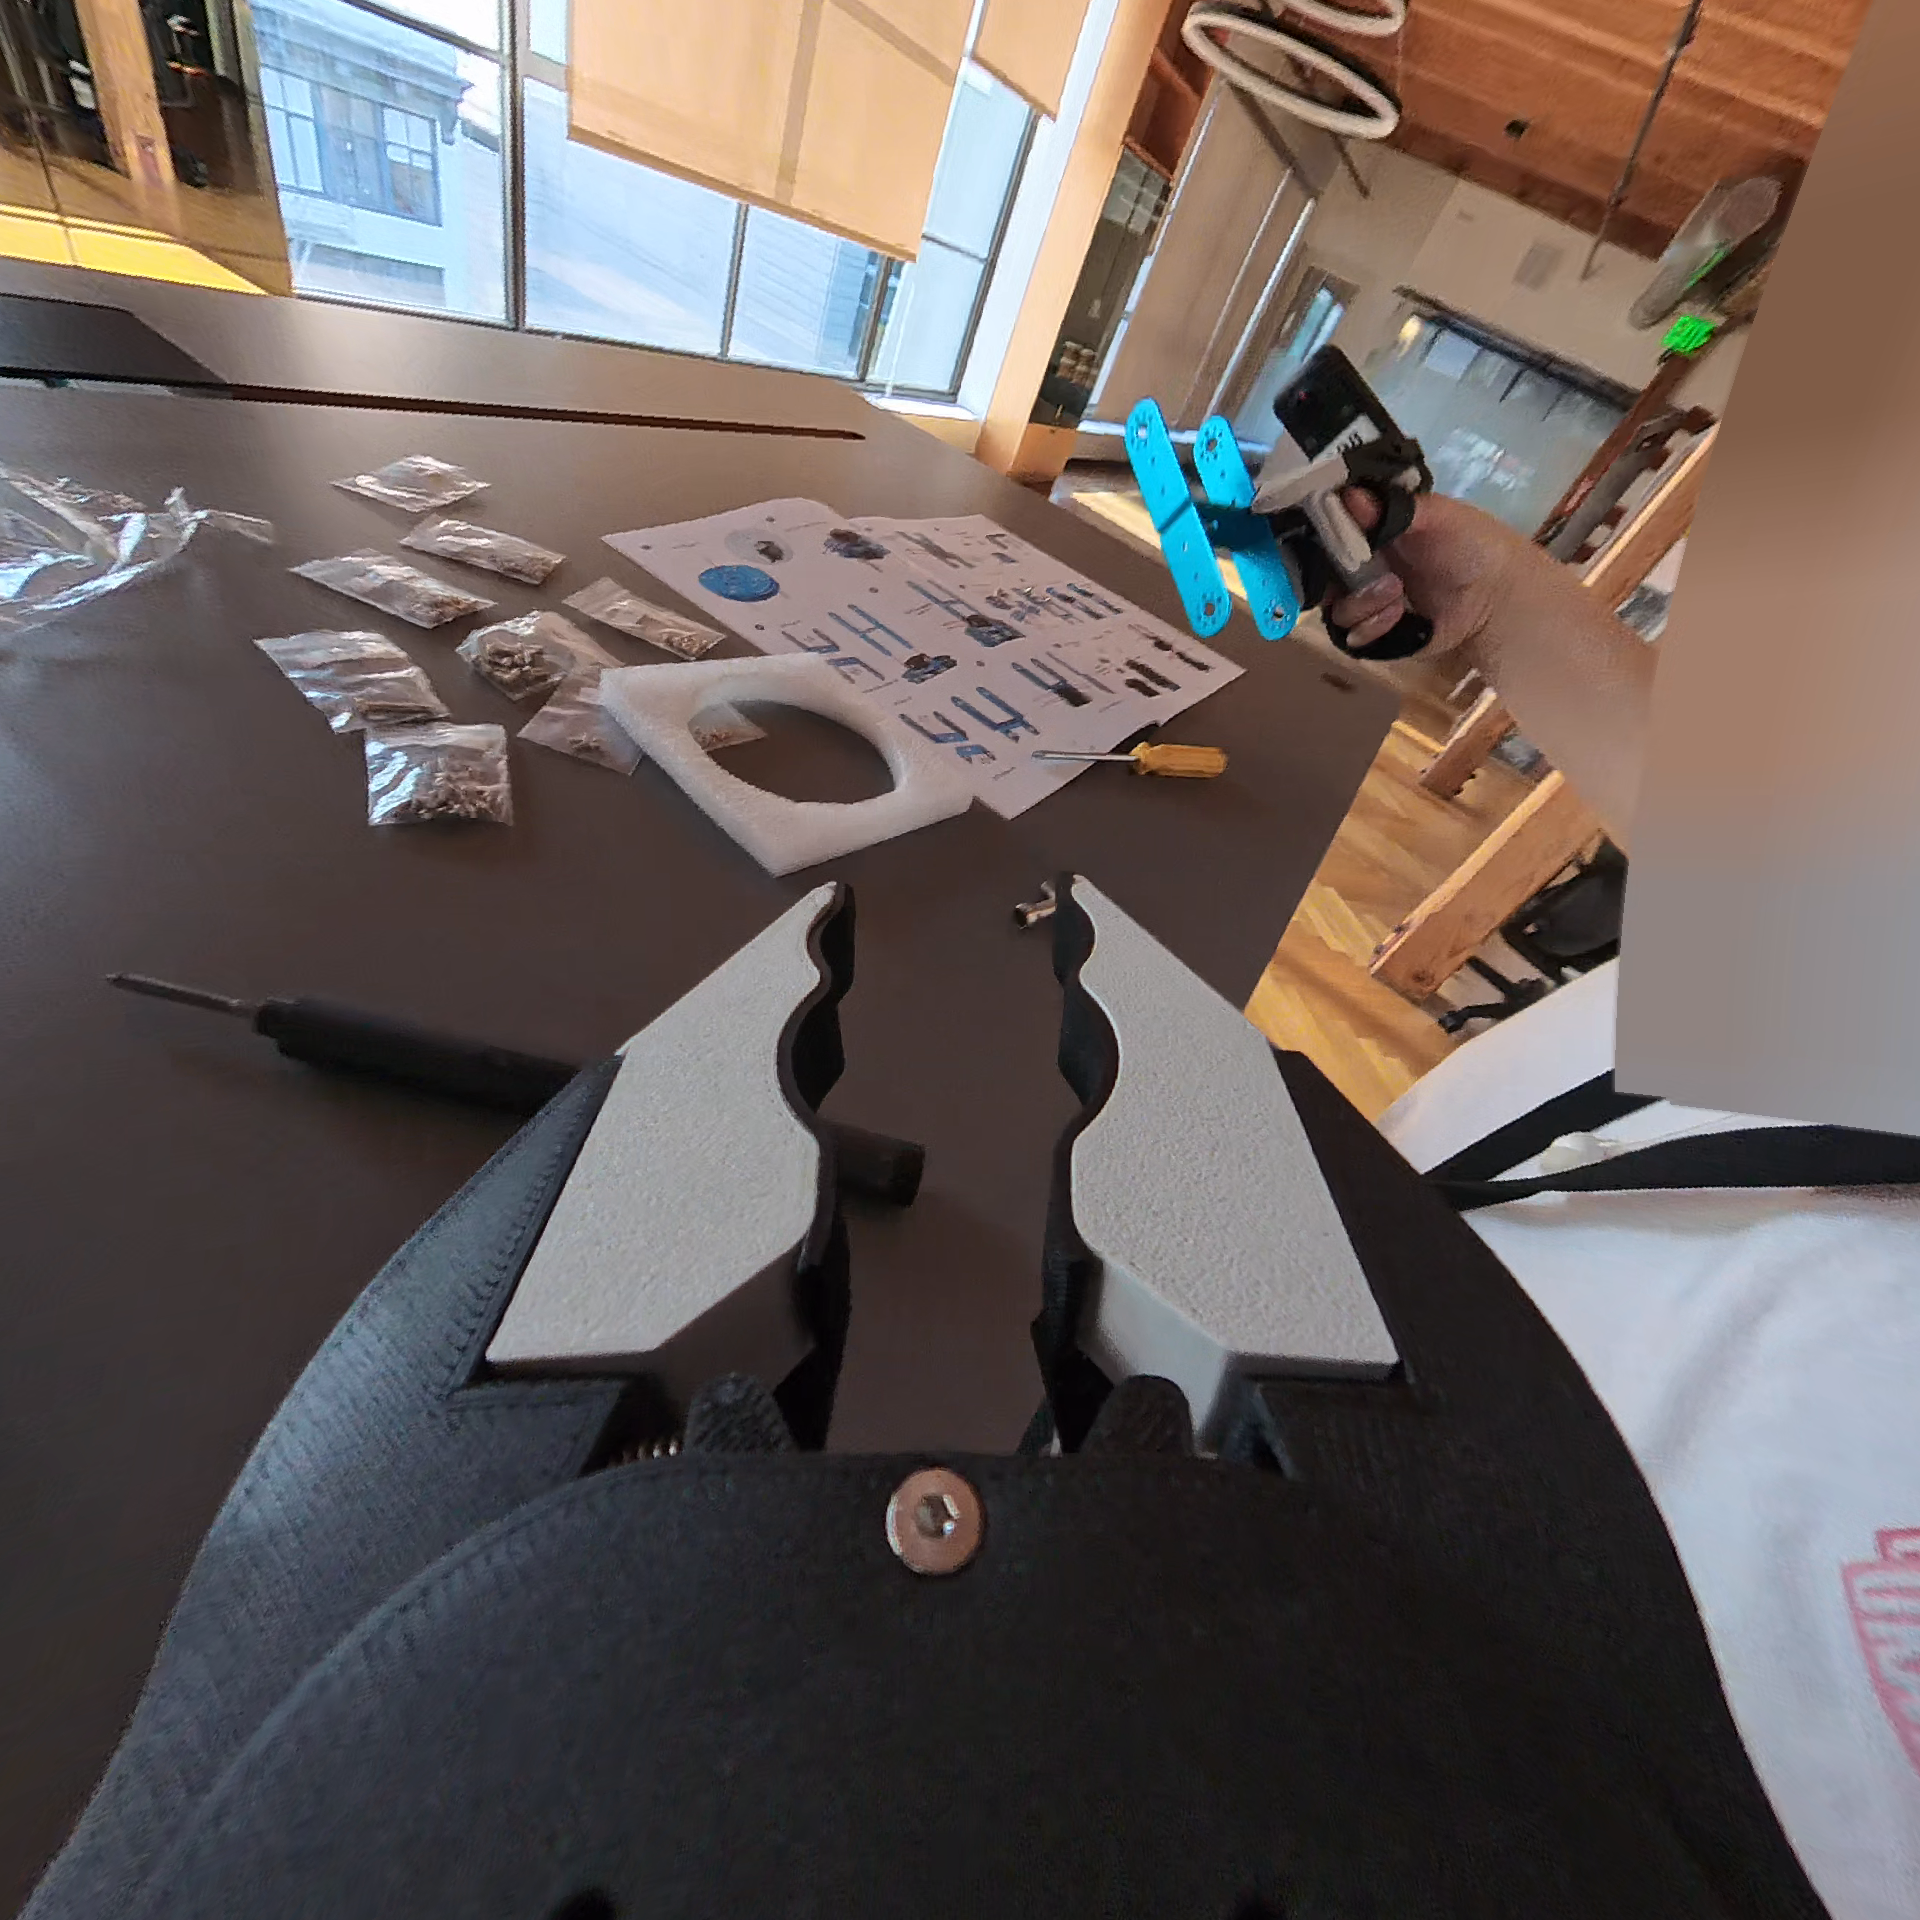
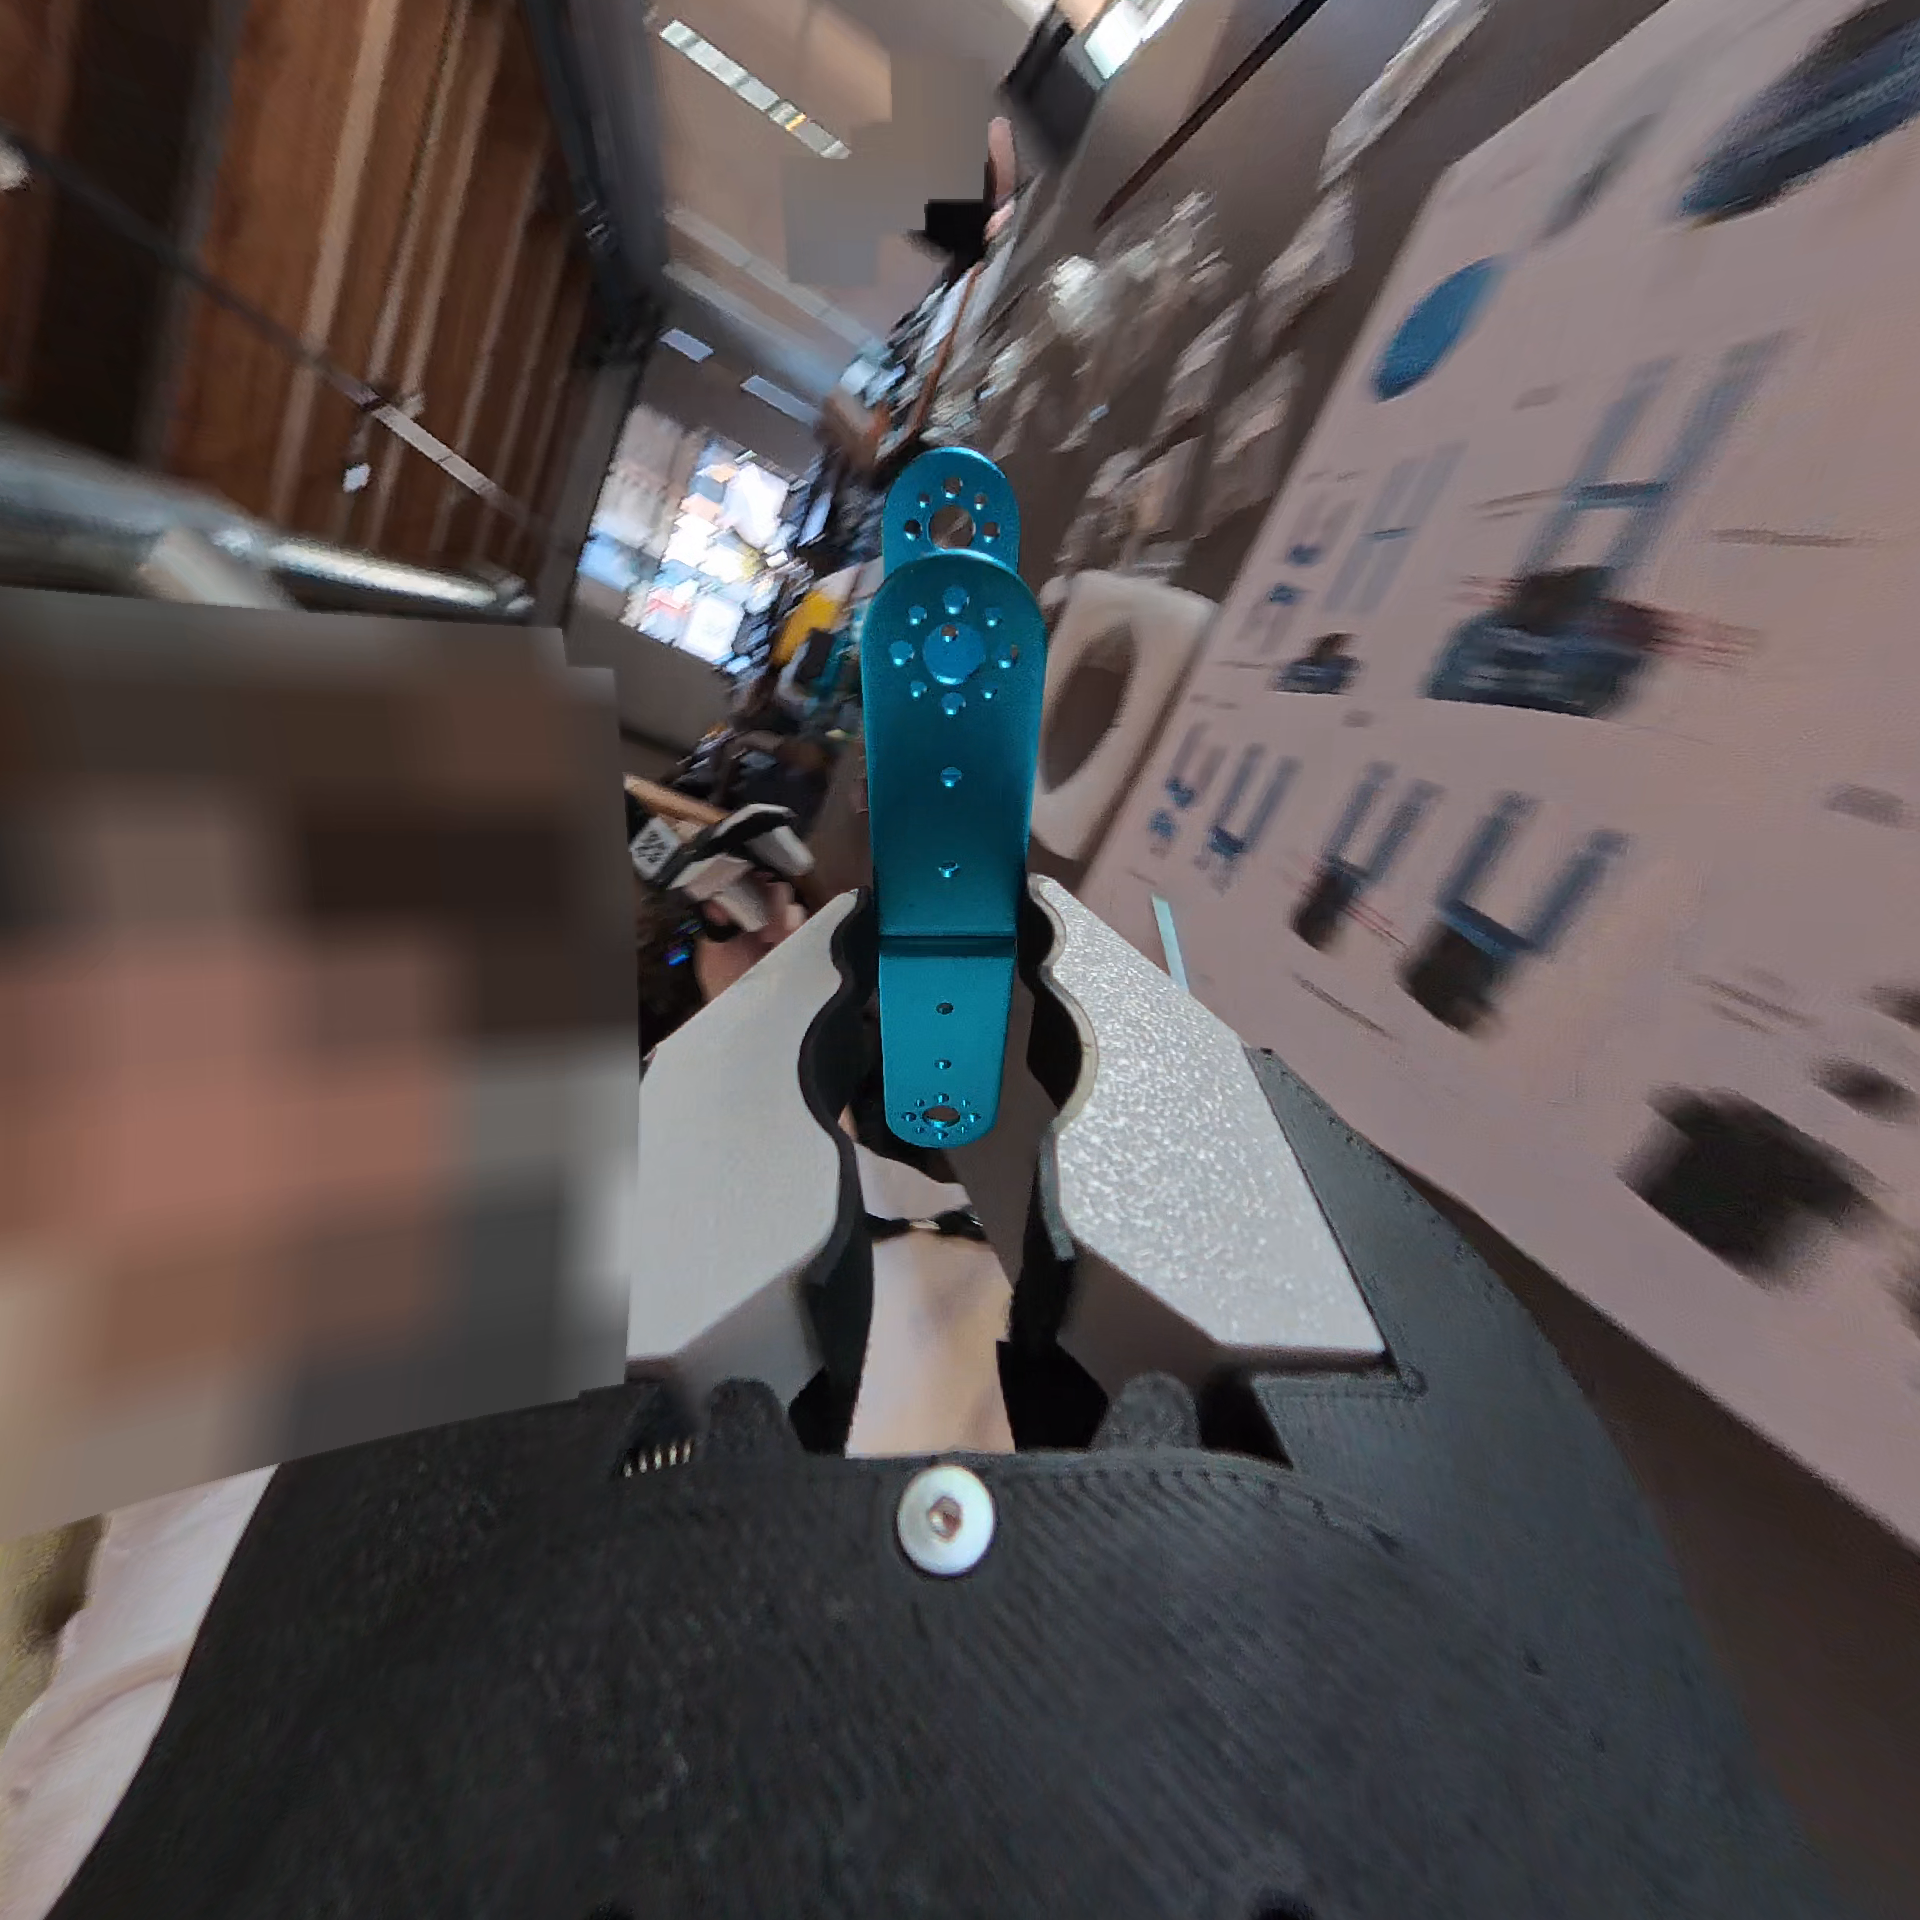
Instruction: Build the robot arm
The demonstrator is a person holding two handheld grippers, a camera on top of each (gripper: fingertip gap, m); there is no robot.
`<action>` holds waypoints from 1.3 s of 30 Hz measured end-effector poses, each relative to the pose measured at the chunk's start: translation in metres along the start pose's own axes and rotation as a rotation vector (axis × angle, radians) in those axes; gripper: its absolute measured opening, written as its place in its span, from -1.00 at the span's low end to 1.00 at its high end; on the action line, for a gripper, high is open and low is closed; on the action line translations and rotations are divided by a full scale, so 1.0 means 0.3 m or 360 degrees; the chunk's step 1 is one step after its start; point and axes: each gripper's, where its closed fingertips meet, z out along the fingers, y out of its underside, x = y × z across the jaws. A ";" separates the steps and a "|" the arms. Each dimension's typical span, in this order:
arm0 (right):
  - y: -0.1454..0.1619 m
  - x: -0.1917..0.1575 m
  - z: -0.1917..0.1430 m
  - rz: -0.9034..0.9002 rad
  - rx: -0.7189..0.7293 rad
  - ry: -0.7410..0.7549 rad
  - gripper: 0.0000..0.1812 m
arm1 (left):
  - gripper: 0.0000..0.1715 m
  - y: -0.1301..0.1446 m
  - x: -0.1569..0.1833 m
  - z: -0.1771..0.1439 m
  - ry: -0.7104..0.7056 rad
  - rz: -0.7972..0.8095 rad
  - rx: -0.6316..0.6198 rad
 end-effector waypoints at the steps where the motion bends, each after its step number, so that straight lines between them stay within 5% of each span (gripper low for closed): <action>1: -0.002 0.019 -0.079 -0.0022 0.0049 0.0094 -0.72 | -0.57 -0.009 0.010 0.005 0.0034 -0.0011 0.0023; 5: -0.013 0.082 -0.340 -0.0043 0.0232 0.0238 -0.72 | -0.58 -0.068 0.046 0.097 0.0104 0.0050 0.0054; 10: 0.014 0.222 -0.494 0.0067 0.0158 0.0180 -0.72 | -0.59 -0.102 0.179 0.360 0.0217 0.0055 -0.0021; 20: -0.050 0.362 -0.465 0.0043 -0.0274 -0.0091 -0.72 | -0.64 -0.076 0.521 1.152 0.0552 -0.0240 -0.0348; 23: -0.084 0.354 -0.439 0.0172 -0.0296 -0.0203 -0.72 | -0.56 0.008 0.535 1.308 0.0424 -0.0142 -0.0583; 30: -0.135 0.377 -0.372 0.0521 -0.0106 -0.0311 -0.72 | -0.40 0.119 0.478 1.461 0.0334 -0.0389 -0.0882; 35: -0.146 0.324 -0.327 0.0700 0.0058 -0.0400 -0.73 | -0.41 0.070 0.464 1.486 0.0580 -0.0792 -0.0750; 39: -0.146 0.278 -0.299 0.0779 0.0154 -0.0504 -0.73 | -0.64 0.021 0.475 1.468 0.0833 -0.0992 -0.0658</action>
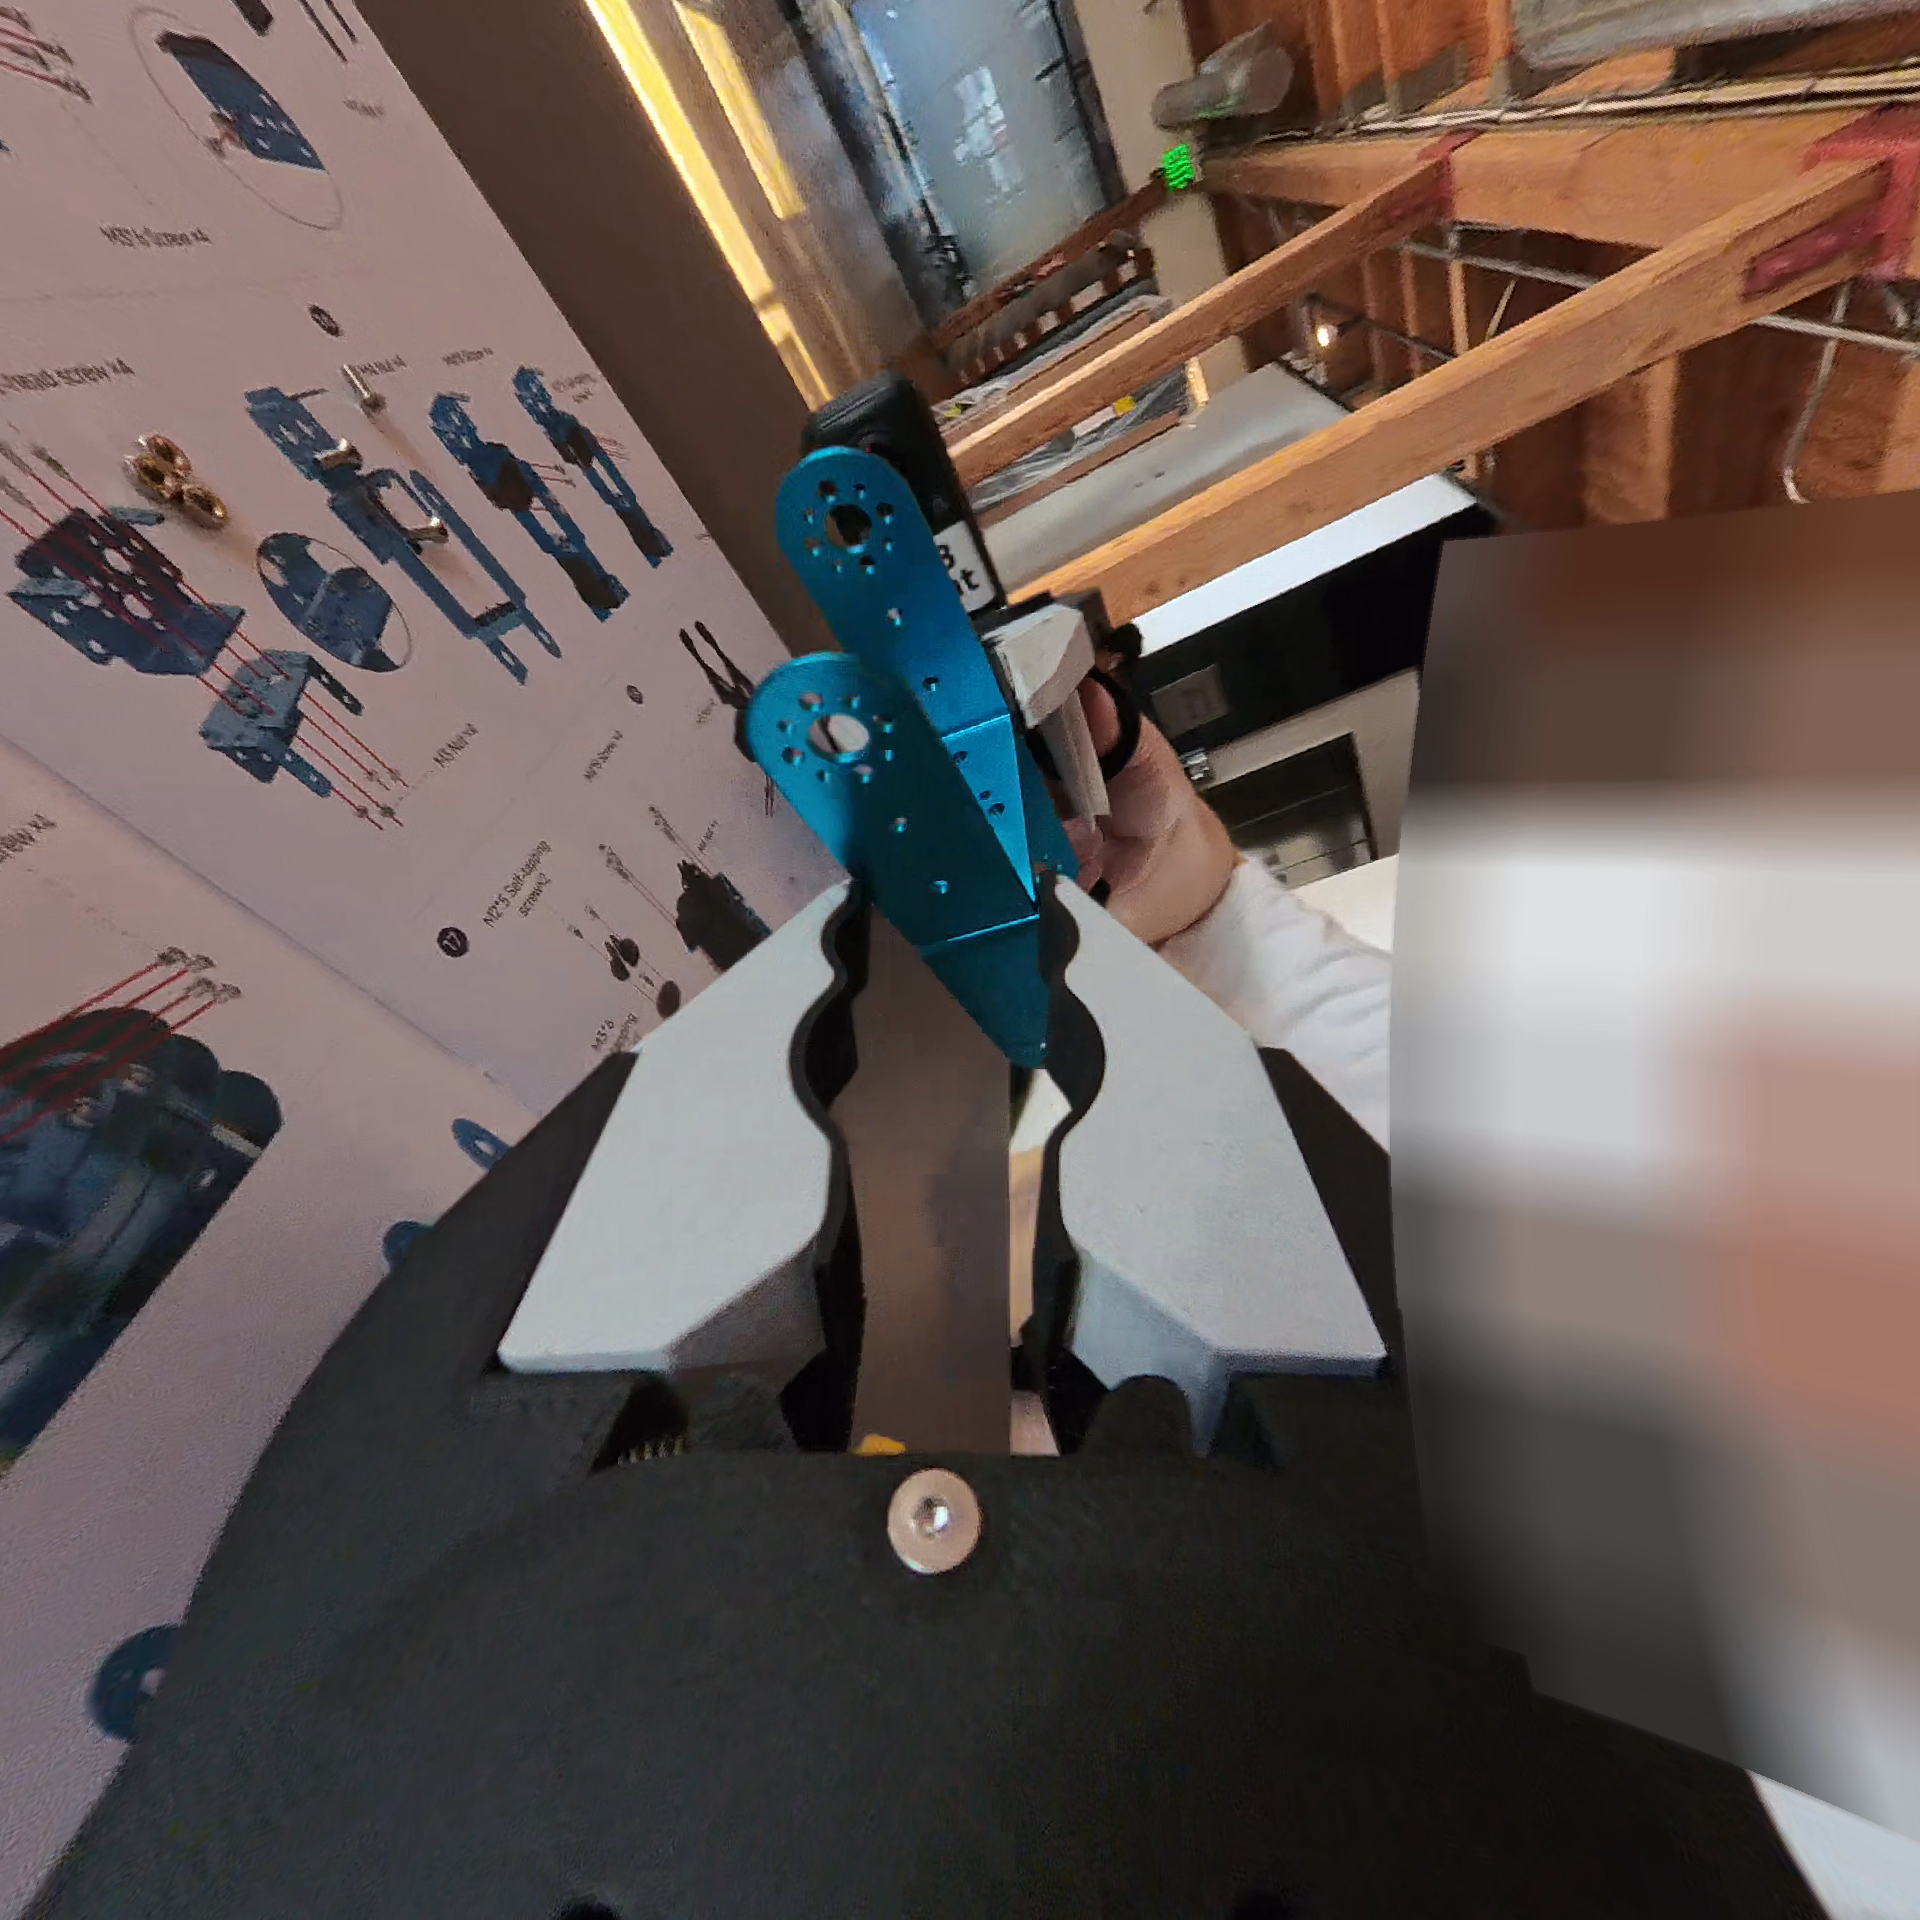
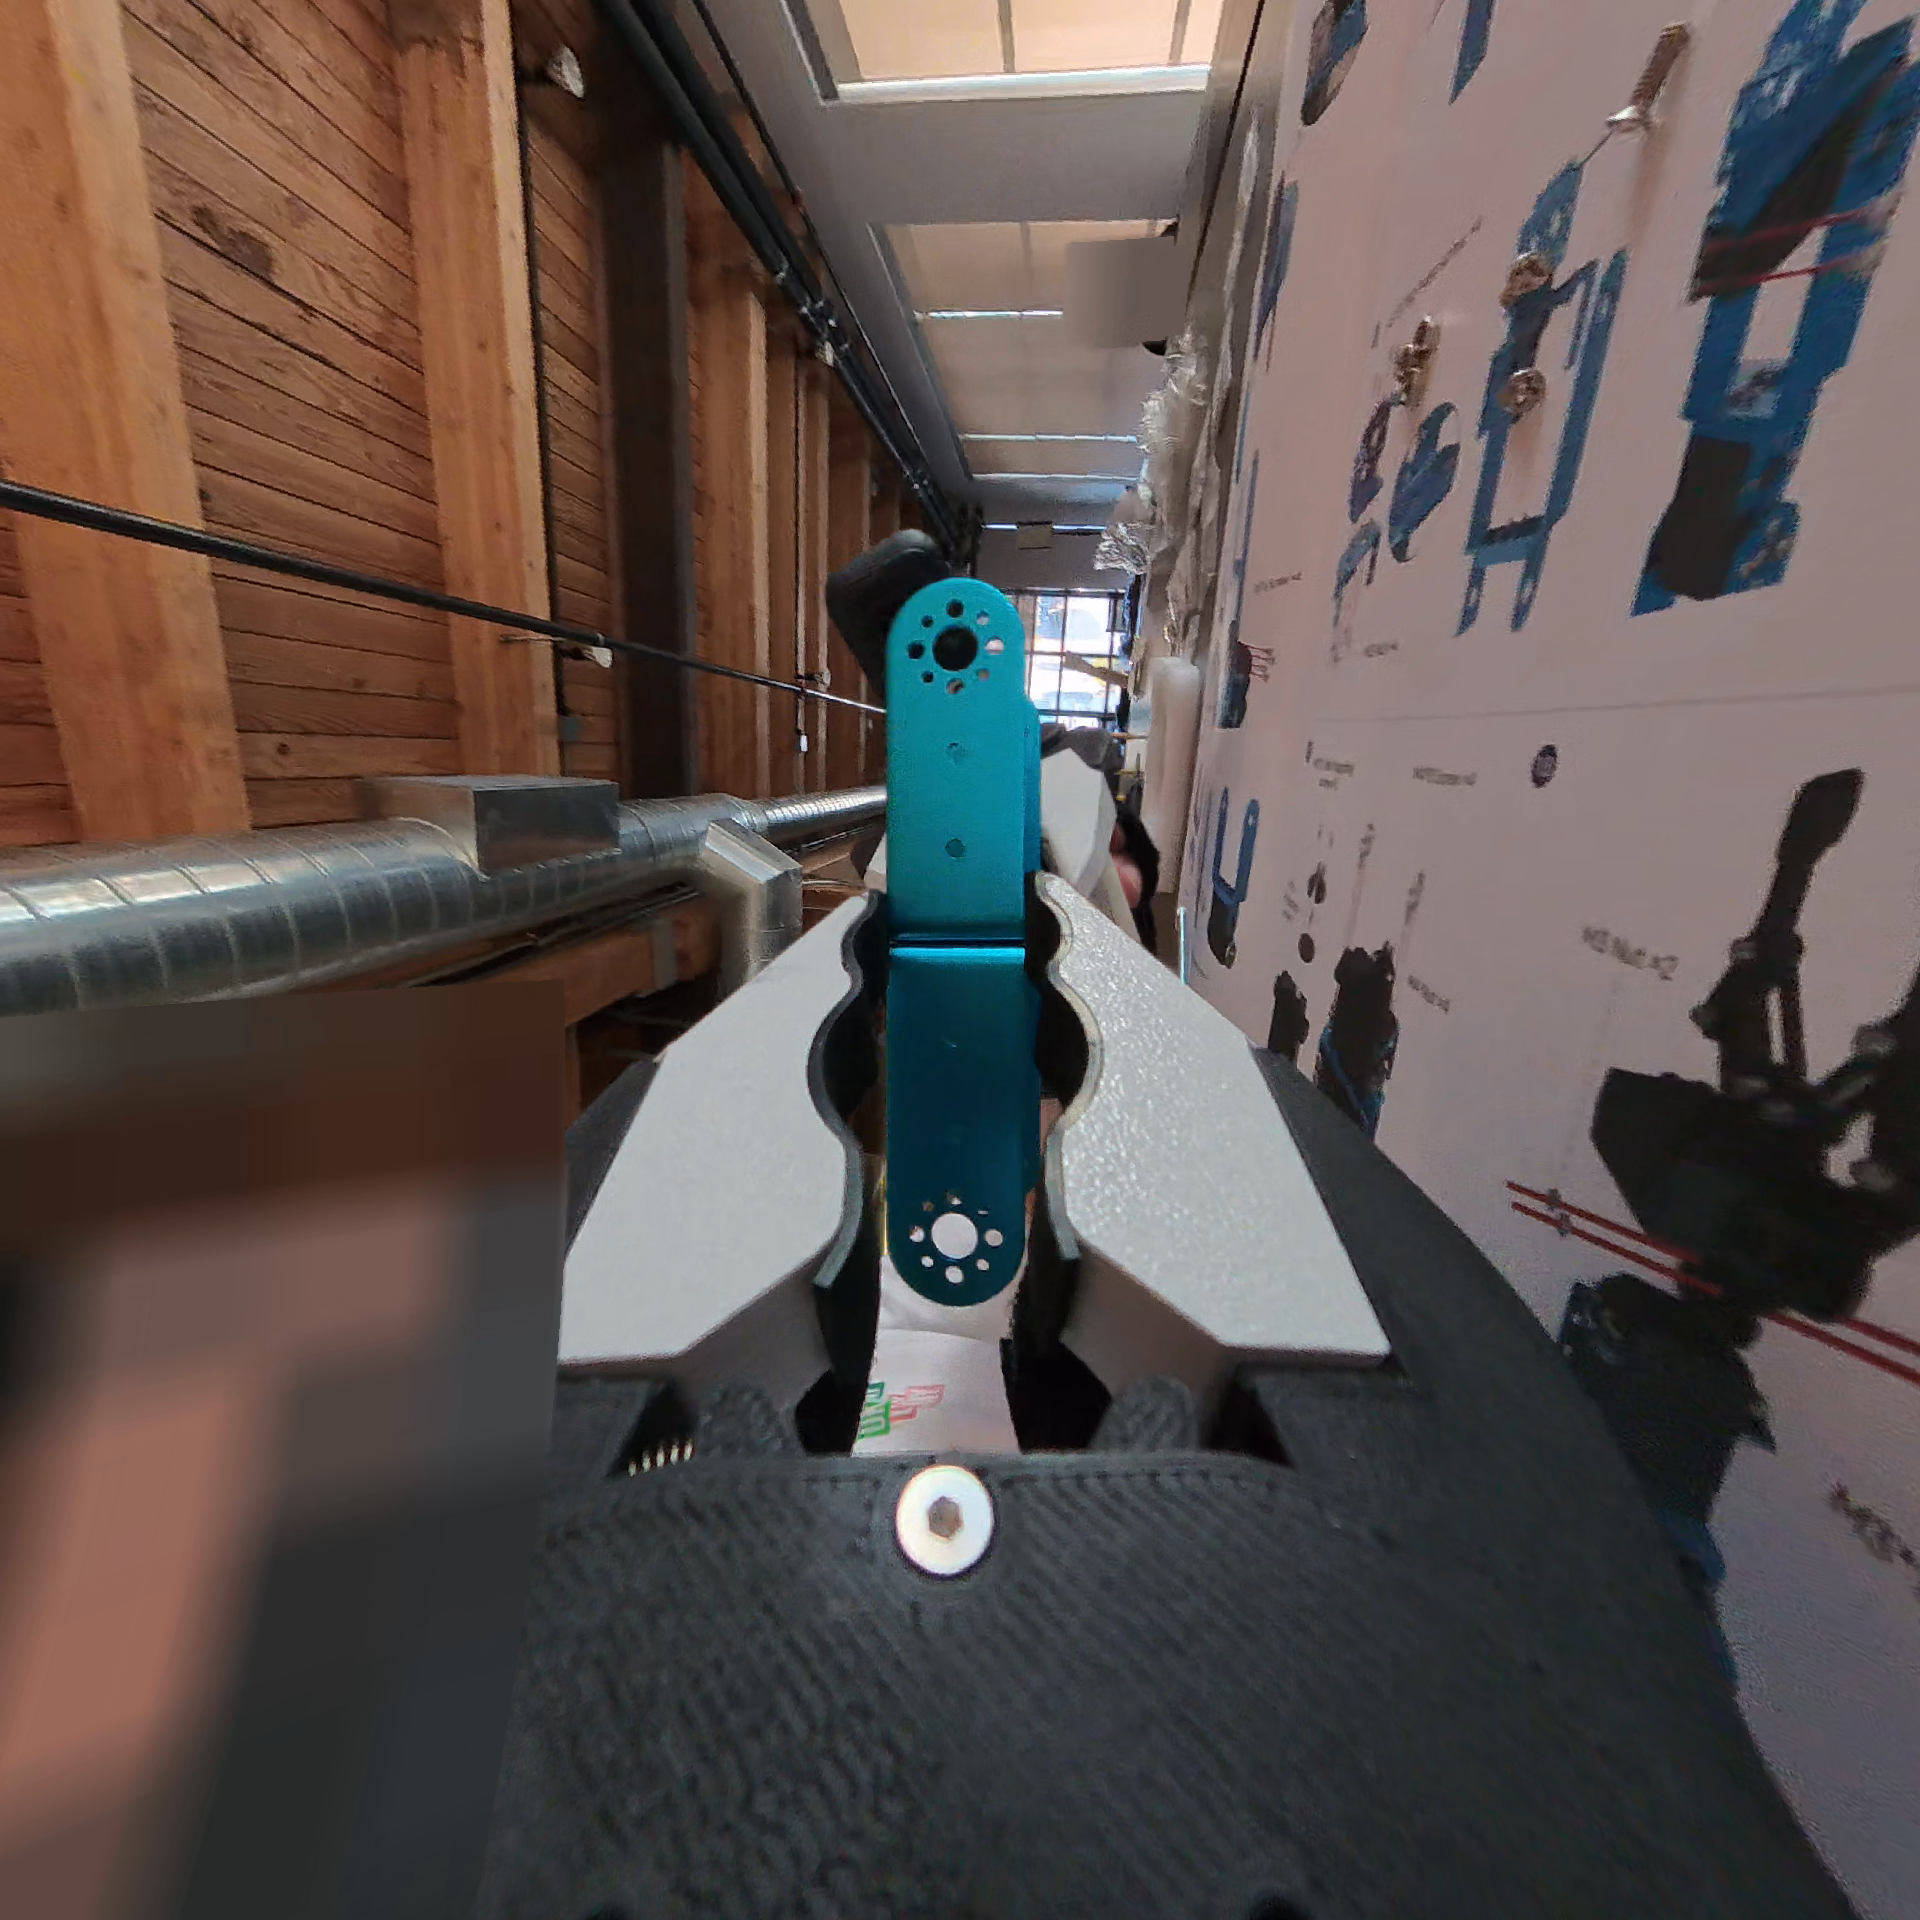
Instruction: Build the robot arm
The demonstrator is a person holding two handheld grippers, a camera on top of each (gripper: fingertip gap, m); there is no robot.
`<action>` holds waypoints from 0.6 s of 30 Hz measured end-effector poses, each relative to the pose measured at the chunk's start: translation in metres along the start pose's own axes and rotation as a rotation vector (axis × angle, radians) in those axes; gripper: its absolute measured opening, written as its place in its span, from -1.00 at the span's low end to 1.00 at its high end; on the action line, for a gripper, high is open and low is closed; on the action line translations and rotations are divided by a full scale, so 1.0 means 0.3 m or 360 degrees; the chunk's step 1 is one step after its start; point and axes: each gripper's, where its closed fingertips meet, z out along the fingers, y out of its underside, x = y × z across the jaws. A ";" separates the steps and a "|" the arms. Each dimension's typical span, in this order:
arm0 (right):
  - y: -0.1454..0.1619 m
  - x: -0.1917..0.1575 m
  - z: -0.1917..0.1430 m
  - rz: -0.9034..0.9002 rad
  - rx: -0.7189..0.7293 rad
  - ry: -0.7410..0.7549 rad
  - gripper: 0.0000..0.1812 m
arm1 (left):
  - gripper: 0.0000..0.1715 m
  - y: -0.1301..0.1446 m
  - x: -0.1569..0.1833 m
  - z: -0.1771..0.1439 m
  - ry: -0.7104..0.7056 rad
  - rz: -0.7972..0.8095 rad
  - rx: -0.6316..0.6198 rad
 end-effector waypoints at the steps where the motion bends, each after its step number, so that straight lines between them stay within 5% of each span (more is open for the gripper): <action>1: 0.008 -0.002 0.006 -0.0008 -0.0011 -0.0028 -0.67 | -0.66 0.004 0.005 -0.009 0.0035 -0.0008 -0.0012; 7: 0.061 -0.010 0.006 -0.0560 -0.0331 0.0003 -0.74 | -0.70 0.055 0.026 -0.075 0.0054 0.0040 -0.0102; 11: -0.098 -0.034 -0.067 -0.0979 -0.0378 0.0131 -0.76 | -0.81 0.011 0.029 -0.146 0.0129 -0.0043 -0.0013; 14: -0.253 0.037 -0.112 -0.1385 -0.0472 0.0523 -0.83 | -0.92 -0.031 0.023 -0.175 0.0156 -0.0046 0.0078; 18: -0.303 0.069 -0.078 -0.1711 -0.0682 0.0674 -0.85 | -1.00 -0.008 -0.041 -0.165 0.0042 -0.0060 -0.0048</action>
